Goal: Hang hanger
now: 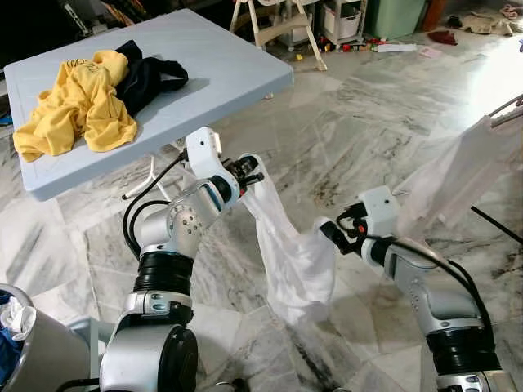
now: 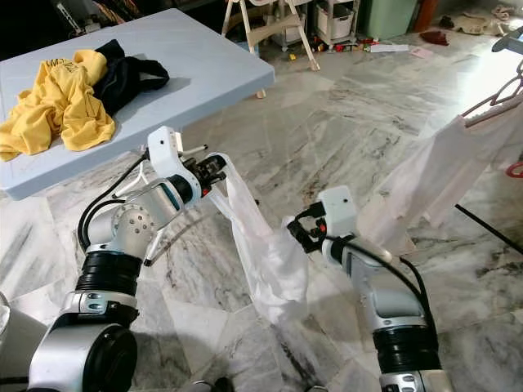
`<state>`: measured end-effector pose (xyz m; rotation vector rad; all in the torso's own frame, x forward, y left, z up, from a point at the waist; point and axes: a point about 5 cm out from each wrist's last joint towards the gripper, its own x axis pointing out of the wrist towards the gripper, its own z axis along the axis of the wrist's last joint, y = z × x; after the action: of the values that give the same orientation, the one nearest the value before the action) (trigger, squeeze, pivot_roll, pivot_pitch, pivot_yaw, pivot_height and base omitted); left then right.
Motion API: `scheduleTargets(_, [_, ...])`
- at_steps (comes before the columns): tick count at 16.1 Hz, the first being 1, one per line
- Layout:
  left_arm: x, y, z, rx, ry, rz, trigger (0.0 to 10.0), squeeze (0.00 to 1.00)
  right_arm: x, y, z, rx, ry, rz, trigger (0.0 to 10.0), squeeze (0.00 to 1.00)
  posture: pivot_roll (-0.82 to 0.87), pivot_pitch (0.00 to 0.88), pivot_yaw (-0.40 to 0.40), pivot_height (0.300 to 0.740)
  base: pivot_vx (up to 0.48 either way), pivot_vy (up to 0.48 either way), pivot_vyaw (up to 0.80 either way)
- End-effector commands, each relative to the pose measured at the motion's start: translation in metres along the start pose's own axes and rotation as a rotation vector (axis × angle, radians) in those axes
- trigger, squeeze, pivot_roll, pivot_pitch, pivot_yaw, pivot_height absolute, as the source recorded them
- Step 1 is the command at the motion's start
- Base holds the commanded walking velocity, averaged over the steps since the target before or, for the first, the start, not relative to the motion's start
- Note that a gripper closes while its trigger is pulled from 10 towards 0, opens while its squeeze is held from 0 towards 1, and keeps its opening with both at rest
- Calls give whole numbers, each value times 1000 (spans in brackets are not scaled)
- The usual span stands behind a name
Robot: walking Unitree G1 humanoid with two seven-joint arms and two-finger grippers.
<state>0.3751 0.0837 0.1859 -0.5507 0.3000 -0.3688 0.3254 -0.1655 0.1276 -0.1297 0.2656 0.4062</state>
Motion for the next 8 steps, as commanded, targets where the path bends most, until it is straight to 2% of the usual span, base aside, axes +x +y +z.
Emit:
scheduleTargets(1, [-3, 2, 2, 34, -4, 12, 10000, 0, 1, 1, 12, -75, -51, -15, 10000, 1000, -99, 121, 125, 740, 0, 0, 0])
scheduleTargets(3, [-2, 2, 1, 37, 4, 18, 10000, 0, -4, -11, 17, -350, -5, -42, 10000, 1000, -103, 120, 130, 740, 0, 0, 0])
scheduleTargets(5, [-1, 1, 3, 26, 3, 20, 10000, 0, -5, -17, 11, -456, 53, -44, 10000, 1000, -107, 118, 132, 740, 0, 0, 0])
scheduleTargets(7, [0, 0, 3, 25, 4, 21, 10000, 0, -17, 4, -25, -424, 255, 241, 10000, 1000, -105, 117, 131, 740, 0, 0, 0])
scheduleTargets(8, [0, 3, 0, 34, 10, 35, 10000, 0, -25, 13, -35, -441, 289, 352, 10000, 1000, -105, 117, 131, 740, 0, 0, 0])
